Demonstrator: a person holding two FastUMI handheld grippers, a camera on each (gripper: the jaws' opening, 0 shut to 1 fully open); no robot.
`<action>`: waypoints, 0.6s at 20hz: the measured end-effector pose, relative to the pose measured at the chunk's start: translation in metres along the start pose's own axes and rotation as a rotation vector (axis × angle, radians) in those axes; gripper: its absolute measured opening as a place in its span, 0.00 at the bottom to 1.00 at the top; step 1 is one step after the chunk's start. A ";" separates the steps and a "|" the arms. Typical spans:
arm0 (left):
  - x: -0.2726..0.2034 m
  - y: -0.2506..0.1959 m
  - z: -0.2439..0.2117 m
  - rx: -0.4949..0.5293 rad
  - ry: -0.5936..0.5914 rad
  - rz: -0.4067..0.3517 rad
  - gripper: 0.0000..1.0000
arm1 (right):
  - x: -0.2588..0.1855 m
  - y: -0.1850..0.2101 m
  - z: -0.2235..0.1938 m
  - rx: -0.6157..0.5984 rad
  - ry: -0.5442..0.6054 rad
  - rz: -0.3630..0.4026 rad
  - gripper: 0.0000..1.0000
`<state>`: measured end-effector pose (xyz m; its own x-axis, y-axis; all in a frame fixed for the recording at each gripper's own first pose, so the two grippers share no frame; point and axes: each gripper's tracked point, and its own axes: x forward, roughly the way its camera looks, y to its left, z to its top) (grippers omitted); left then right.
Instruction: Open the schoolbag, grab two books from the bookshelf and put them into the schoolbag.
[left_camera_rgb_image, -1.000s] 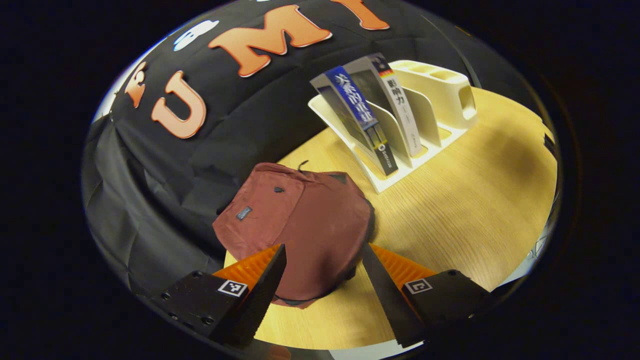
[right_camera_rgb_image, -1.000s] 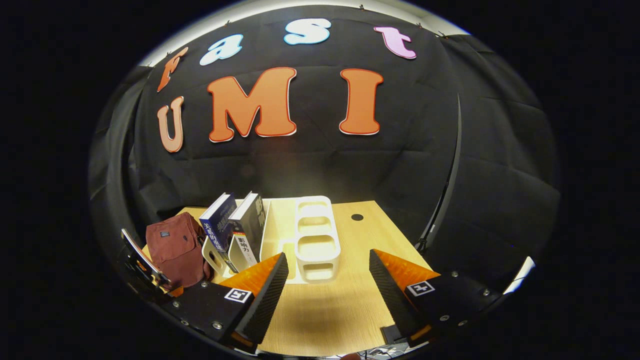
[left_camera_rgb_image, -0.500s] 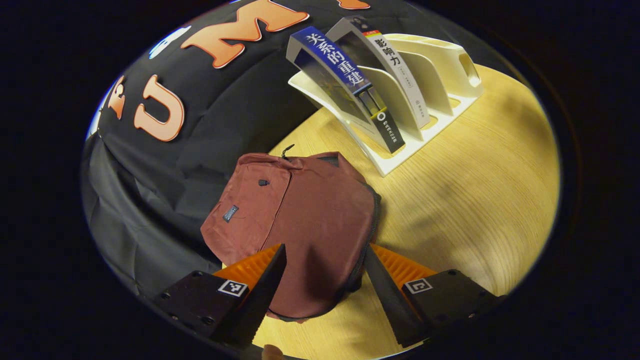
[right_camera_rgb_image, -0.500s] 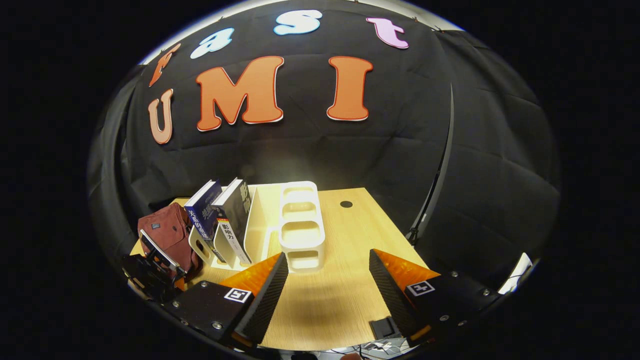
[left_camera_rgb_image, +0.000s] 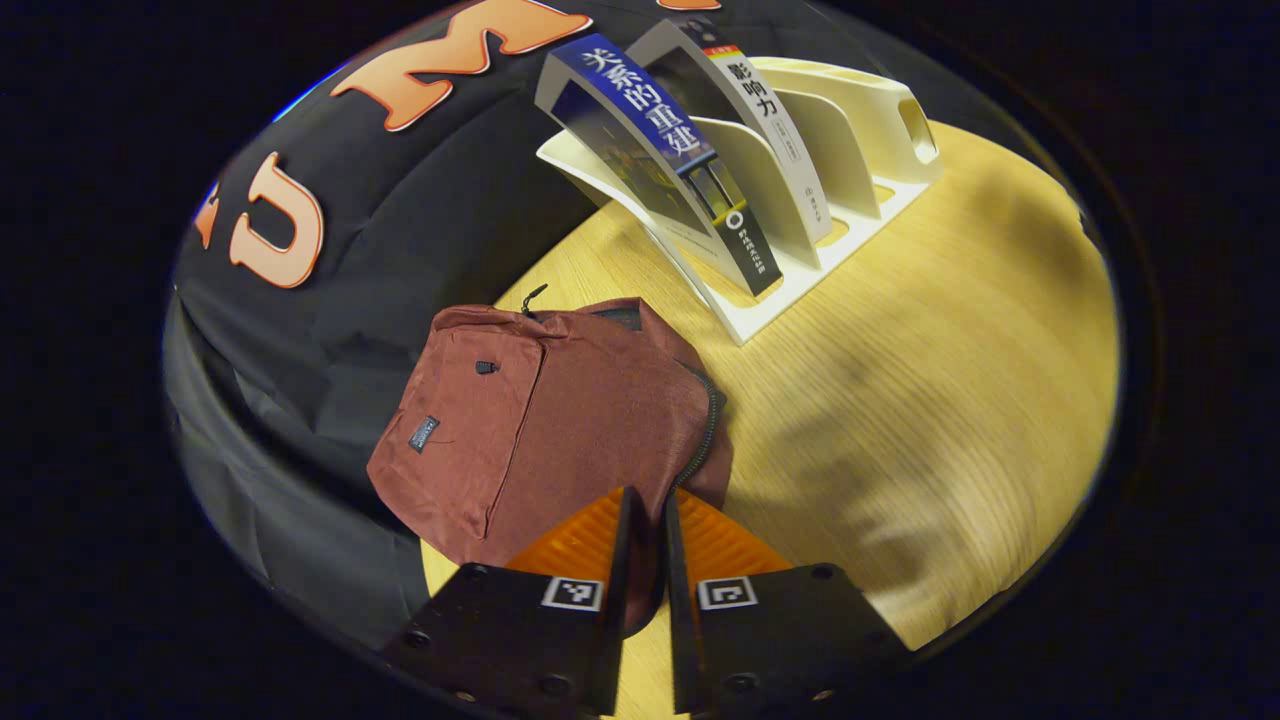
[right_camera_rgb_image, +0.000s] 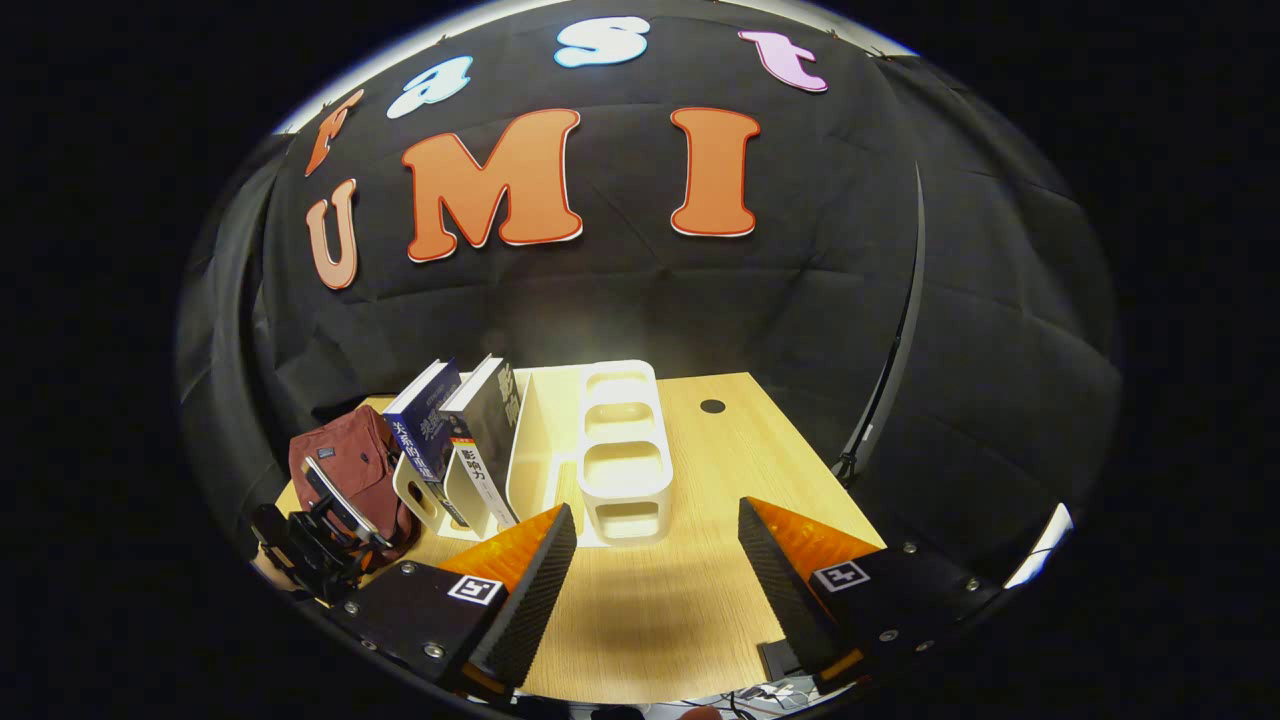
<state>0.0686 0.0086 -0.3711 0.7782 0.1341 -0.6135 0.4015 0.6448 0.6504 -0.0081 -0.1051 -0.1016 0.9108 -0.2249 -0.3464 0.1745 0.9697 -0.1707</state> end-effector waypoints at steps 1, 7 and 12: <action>0.000 0.000 0.002 0.016 0.003 0.009 0.12 | 0.000 -0.001 0.001 0.004 -0.005 0.002 0.97; -0.002 0.000 -0.001 0.062 0.040 -0.017 0.02 | -0.003 0.000 0.008 0.076 -0.012 0.045 0.97; -0.018 0.014 0.011 -0.041 0.089 -0.134 0.01 | -0.004 0.017 0.005 0.096 0.024 0.075 0.97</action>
<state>0.0655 0.0071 -0.3455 0.6726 0.1099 -0.7318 0.4776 0.6910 0.5427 -0.0065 -0.0874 -0.0982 0.9138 -0.1523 -0.3766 0.1423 0.9883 -0.0543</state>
